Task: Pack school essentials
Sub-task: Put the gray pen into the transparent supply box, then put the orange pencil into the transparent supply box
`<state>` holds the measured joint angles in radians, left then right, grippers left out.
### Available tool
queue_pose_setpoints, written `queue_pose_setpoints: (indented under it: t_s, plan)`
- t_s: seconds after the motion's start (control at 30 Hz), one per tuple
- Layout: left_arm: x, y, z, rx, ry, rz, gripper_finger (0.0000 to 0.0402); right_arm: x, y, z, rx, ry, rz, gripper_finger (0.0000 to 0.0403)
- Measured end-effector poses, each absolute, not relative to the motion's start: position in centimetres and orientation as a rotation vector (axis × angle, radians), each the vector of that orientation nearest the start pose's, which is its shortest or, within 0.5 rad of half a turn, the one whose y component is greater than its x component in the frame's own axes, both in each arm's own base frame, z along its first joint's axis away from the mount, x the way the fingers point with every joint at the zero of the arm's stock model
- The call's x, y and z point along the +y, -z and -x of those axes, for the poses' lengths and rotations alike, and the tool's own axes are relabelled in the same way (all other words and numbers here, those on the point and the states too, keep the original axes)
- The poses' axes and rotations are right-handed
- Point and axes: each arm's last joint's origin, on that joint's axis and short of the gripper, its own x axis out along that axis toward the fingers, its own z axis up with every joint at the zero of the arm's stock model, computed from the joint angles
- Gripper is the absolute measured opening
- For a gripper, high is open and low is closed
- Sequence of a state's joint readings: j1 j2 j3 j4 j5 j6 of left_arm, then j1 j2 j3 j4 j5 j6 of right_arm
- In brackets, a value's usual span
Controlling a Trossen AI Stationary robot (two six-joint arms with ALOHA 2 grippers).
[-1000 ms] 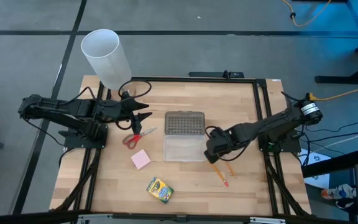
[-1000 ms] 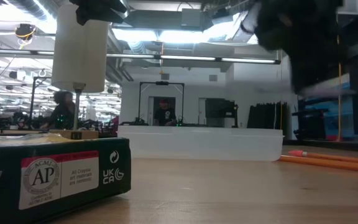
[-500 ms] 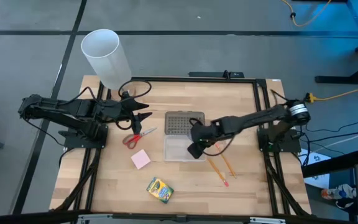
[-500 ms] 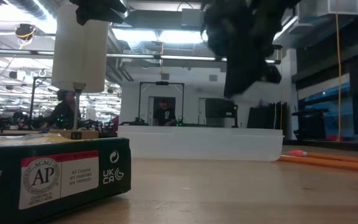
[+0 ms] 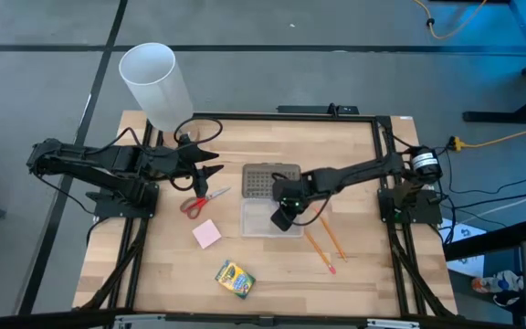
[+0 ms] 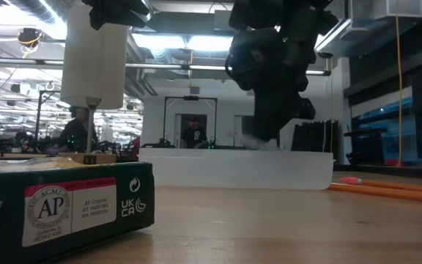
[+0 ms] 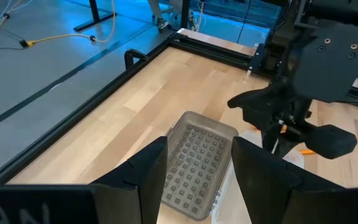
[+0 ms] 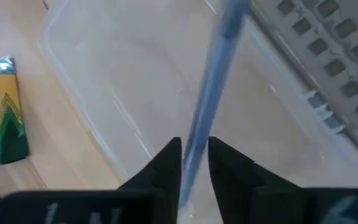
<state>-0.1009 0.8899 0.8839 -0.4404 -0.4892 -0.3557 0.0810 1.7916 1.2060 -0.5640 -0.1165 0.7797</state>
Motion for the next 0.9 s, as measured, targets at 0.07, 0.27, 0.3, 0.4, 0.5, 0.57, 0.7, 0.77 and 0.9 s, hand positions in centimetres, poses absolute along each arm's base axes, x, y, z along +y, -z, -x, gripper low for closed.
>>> queue_pose_setpoints:
  t_s: [0.07, 0.27, 0.3, 0.4, 0.5, 0.57, 0.7, 0.77, 0.9]
  plan:
    - [-0.5, -32.7, -18.4, 0.356, -0.452, 0.215, 0.0174, 3.1, -18.8, -35.3, 1.158, 0.281, -0.704, 0.0100]
    - [-0.5, -32.7, -18.4, 0.356, -0.453, 0.215, 0.0174, 3.2, -19.0, -35.6, 1.136, 0.222, -0.669, 0.0121]
    - [-0.5, -32.7, -18.4, 0.356, -0.453, 0.215, 0.0174, 3.2, -19.1, -35.6, 1.130, 0.203, -0.658, 0.0122]
    - [-0.5, -32.7, -18.4, 0.356, -0.452, 0.215, 0.0174, 3.1, -19.9, -35.6, 1.170, 0.210, -0.665, 0.0123]
    - [-0.5, -32.7, -18.4, 0.356, -0.453, 0.215, 0.0174, 2.9, -21.5, -35.3, 1.246, 0.280, -0.667, 0.0123]
    - [-0.5, -32.7, -18.4, 0.355, -0.452, 0.215, 0.0174, 2.7, -22.9, -34.3, 1.319, 0.340, -0.628, 0.0123]
    - [-0.5, -32.7, -18.4, 0.355, -0.447, 0.223, 0.0174, 3.1, -26.2, -31.0, 1.374, 0.450, -0.547, 0.0124]
    - [-0.6, -32.7, -18.4, 0.360, -0.430, 0.230, 0.0174, 3.3, -27.5, -28.9, 1.362, 0.501, -0.571, 0.0124]
    - [-0.6, -32.7, -18.4, 0.362, -0.421, 0.232, 0.0174, 3.9, -28.6, -24.1, 1.311, 0.596, -0.696, 0.0124]
